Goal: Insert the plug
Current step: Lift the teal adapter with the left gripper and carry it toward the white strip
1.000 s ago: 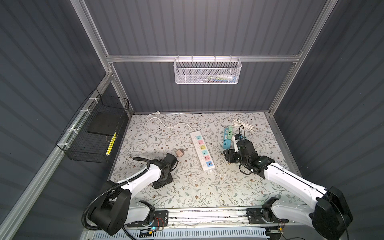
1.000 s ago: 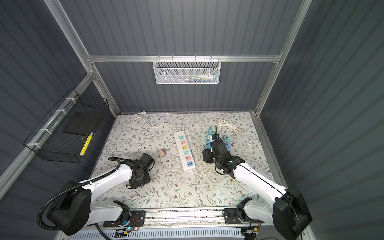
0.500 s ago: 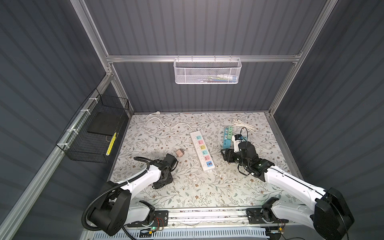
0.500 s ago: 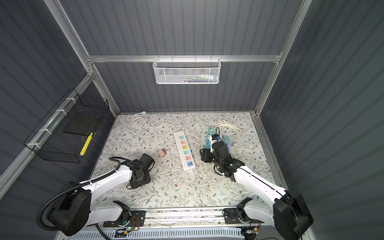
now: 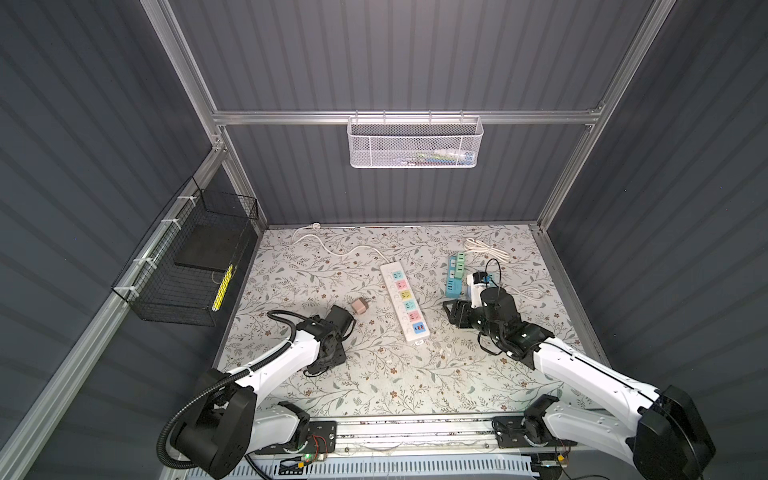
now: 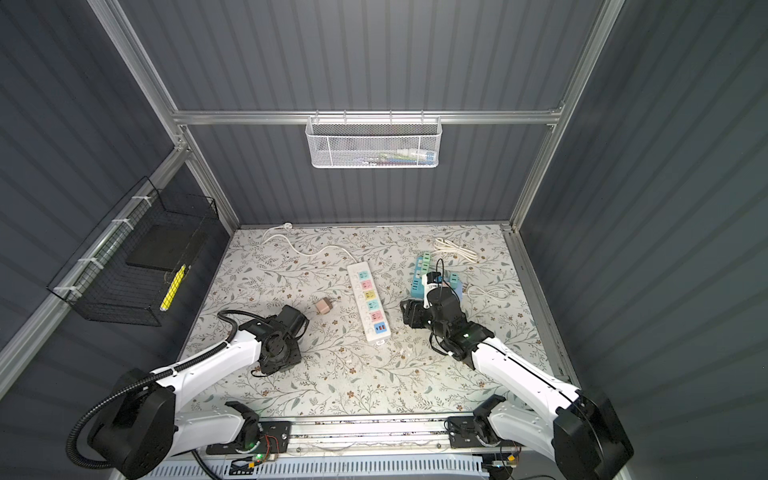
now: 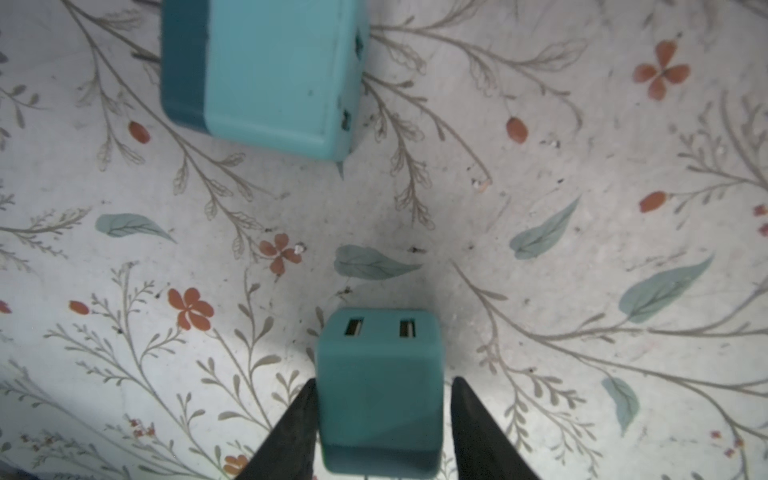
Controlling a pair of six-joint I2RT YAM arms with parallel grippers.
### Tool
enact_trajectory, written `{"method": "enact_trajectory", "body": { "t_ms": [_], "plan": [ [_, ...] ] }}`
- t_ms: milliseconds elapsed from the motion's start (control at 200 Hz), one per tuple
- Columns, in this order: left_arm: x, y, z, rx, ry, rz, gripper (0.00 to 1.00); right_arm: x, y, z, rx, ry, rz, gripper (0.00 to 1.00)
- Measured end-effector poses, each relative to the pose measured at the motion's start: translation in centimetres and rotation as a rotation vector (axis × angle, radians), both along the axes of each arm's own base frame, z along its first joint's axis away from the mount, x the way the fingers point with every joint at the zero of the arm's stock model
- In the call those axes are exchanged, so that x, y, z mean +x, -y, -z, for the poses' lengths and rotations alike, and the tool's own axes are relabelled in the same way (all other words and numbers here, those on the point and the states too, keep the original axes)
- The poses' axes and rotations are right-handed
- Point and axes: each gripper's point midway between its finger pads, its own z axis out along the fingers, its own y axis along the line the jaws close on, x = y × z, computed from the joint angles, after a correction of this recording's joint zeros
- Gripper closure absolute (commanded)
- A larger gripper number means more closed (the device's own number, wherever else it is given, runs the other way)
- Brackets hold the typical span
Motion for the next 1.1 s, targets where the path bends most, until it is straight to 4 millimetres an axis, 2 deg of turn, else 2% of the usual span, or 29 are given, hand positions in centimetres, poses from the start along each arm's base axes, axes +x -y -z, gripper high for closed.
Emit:
{"method": "enact_trajectory", "body": {
  "t_ms": [200,280,410,535,730,905,971,1101],
  "plan": [
    [0.2,0.1,-0.6,-0.015,0.033,-0.001,0.49,-0.2,-0.2,0.0,-0.001,0.0,-0.009,0.32],
    [0.0,-0.1,-0.4,-0.011,0.027,-0.002,0.52,-0.2,-0.3,0.0,-0.001,0.0,-0.011,0.32],
    [-0.4,-0.3,0.1,-0.002,0.009,-0.002,0.51,-0.3,-0.5,0.0,-0.003,0.001,-0.018,0.32],
    [-0.4,-0.3,0.5,0.007,-0.004,0.004,0.65,-0.4,-0.6,0.0,-0.004,0.002,-0.024,0.32],
    [0.2,0.5,0.3,-0.017,0.003,0.045,0.73,-0.6,-0.3,-0.6,-0.003,0.017,-0.016,0.32],
    [2.4,3.4,-0.5,-0.067,0.016,0.151,0.77,-0.7,-0.1,-1.0,-0.003,0.028,-0.01,0.32],
    [3.4,5.6,-1.1,-0.057,0.03,0.239,0.77,-0.8,-0.1,-1.1,0.0,0.031,-0.009,0.32],
    [4.9,11.4,-1.8,-0.046,0.047,0.446,0.76,-1.1,0.3,-0.9,-0.004,0.027,0.001,0.32]
  ]
}}
